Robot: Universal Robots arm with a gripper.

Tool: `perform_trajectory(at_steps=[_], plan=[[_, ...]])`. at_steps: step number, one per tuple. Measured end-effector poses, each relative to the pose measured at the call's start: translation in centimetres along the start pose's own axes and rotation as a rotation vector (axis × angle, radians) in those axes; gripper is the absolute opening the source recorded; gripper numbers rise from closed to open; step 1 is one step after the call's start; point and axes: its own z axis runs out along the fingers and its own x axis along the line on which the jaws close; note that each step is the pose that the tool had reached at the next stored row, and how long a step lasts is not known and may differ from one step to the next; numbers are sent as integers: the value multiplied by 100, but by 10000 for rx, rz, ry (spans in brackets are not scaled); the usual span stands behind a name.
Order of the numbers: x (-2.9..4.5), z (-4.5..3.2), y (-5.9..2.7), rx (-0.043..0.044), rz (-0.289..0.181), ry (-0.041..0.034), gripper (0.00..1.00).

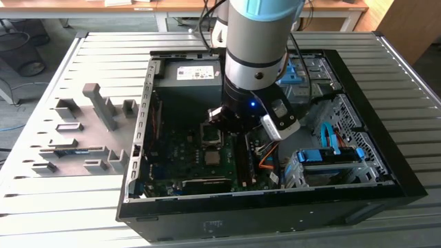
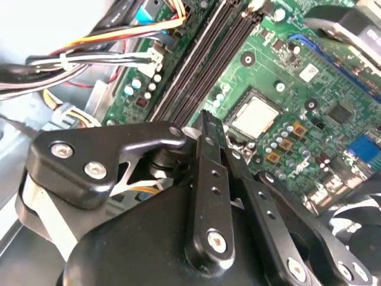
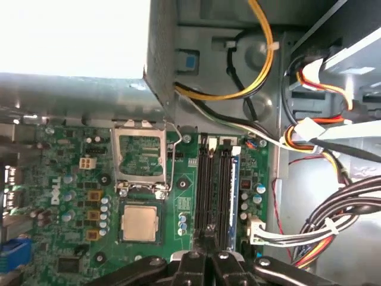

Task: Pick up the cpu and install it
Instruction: 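Place the cpu into insertion slot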

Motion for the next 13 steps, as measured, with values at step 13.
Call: perform_trajectory(at_steps=[13], plan=[[-8,-63,182,-75,-1,-3,10]])
